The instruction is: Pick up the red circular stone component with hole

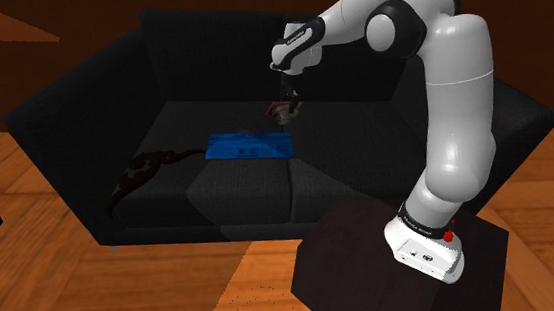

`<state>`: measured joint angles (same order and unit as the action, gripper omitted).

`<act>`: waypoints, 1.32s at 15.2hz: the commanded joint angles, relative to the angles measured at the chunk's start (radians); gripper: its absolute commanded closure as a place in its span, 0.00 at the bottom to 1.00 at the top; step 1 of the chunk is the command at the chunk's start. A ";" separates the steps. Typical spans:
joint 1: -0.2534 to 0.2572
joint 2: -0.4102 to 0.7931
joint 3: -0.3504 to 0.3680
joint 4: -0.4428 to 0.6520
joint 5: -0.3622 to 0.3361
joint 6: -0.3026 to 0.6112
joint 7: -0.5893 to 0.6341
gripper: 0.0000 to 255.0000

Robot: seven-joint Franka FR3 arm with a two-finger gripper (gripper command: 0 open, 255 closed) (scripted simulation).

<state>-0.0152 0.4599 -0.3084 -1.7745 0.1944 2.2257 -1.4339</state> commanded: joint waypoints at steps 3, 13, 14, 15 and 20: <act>0.000 0.001 0.000 -0.001 0.001 0.003 0.000 1.00; 0.004 -0.025 -0.006 0.017 -0.011 -0.040 0.008 1.00; 0.005 -0.031 -0.007 0.021 -0.014 -0.051 0.010 1.00; 0.006 -0.038 -0.009 0.026 -0.017 -0.062 0.012 1.00; 0.009 -0.067 -0.015 0.053 -0.030 -0.117 0.021 1.00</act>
<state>-0.0082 0.4001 -0.3222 -1.7269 0.1678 2.1211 -1.4164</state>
